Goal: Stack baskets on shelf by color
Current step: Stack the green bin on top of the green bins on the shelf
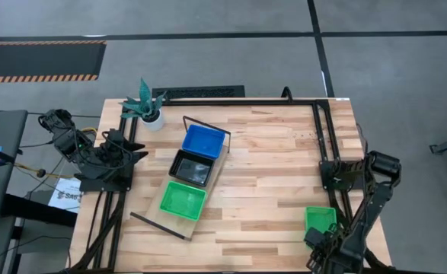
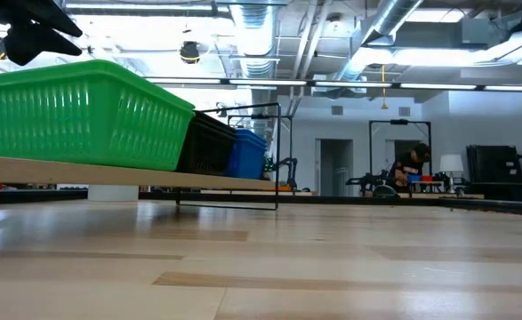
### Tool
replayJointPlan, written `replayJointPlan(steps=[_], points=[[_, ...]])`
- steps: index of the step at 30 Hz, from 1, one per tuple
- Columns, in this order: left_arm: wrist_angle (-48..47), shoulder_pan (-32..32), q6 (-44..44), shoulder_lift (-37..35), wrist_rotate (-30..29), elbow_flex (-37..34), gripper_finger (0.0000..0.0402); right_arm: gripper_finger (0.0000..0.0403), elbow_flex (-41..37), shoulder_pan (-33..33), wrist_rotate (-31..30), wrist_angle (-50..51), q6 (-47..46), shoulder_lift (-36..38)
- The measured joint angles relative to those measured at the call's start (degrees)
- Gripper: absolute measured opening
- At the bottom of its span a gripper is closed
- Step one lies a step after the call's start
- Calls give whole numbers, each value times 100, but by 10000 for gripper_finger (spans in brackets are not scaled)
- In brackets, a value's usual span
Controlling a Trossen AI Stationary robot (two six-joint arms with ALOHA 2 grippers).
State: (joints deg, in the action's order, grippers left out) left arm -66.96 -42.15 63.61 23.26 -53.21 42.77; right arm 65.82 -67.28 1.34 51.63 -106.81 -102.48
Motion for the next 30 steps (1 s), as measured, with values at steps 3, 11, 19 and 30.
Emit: replayJointPlan(steps=[3, 11, 19, 30], points=[[0, 0, 2, -2, 2, 0, 169, 229, -110, 71, -14, -15, 88, -2], [-4, -1, 2, -2, 44, 0, 169, 54, -14, 427, -21, -31, 1157, -2], [-2, -2, 31, -2, 211, 0, 169, 8, 789, 1363, -521, 676, 3233, 0], [-1, -1, 115, -1, 238, 0, 169, 4, 2541, 3232, -2900, 1080, 8557, 0]])
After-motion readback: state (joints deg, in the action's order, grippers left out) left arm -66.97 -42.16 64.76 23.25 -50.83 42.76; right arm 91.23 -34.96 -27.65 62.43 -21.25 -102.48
